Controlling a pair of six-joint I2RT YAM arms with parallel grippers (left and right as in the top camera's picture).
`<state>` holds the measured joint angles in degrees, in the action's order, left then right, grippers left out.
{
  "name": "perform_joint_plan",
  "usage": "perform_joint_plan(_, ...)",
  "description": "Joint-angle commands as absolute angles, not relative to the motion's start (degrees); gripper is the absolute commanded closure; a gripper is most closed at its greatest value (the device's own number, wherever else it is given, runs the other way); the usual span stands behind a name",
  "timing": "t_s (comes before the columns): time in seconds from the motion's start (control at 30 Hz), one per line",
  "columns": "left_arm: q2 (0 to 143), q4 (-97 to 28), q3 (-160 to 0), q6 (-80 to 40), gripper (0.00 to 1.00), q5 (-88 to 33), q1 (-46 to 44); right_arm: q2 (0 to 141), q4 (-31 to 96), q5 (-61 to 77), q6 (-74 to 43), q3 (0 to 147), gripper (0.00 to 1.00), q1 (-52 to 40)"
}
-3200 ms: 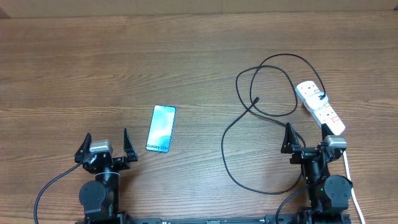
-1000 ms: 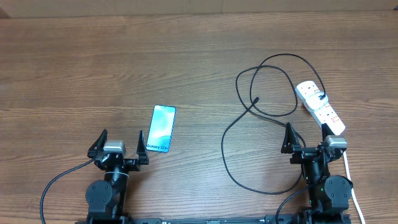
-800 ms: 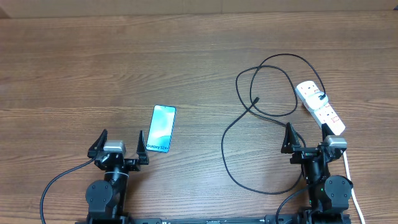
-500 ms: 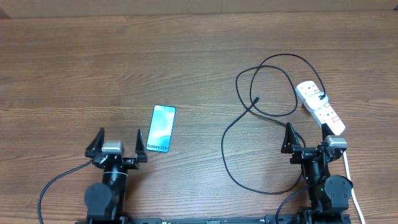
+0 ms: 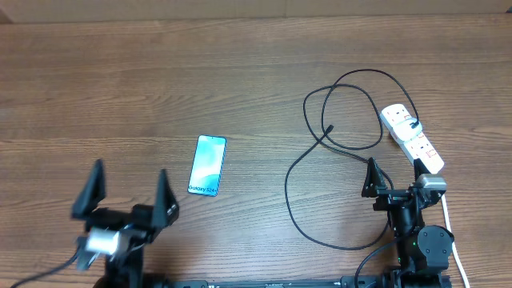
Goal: Plug charger to phone and switch on socket
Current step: 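Move the left gripper forward over the blue phone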
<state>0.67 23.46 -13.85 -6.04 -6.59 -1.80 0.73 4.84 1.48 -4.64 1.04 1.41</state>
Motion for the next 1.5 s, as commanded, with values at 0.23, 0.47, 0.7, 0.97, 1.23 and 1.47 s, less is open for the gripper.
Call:
perform_joint_plan(0.23,20.14,16.51,-33.93,-6.92,0.0,-3.51,-1.91,0.16,4.69,1.13,-4.43,0.43,0.0,1.56)
perform_joint_plan(0.47,42.68,-8.25,-57.17,-11.75,0.0,-17.43,-1.91,0.16,4.67,1.13,-4.43,0.43,0.0,1.56)
perform_joint_plan(0.7,60.51,-38.37,-76.09,-12.88,0.0,-20.6,-2.9,0.16,4.69,1.13,-4.43,0.43,0.0,1.56)
perform_joint_plan(0.97,72.73,-55.9,-77.78,-12.93,0.0,-13.58,-8.45,0.16,4.67,1.13,-4.43,0.43,0.0,1.56)
perform_joint_plan(1.23,85.23,-59.13,-77.78,-13.76,0.0,-17.5,-9.37,0.16,4.69,1.13,-4.43,0.43,0.0,1.56)
perform_joint_plan(1.47,94.94,-61.21,-77.73,-14.96,0.0,-13.37,-11.81,0.16,4.67,1.13,-4.43,0.43,0.0,1.56)
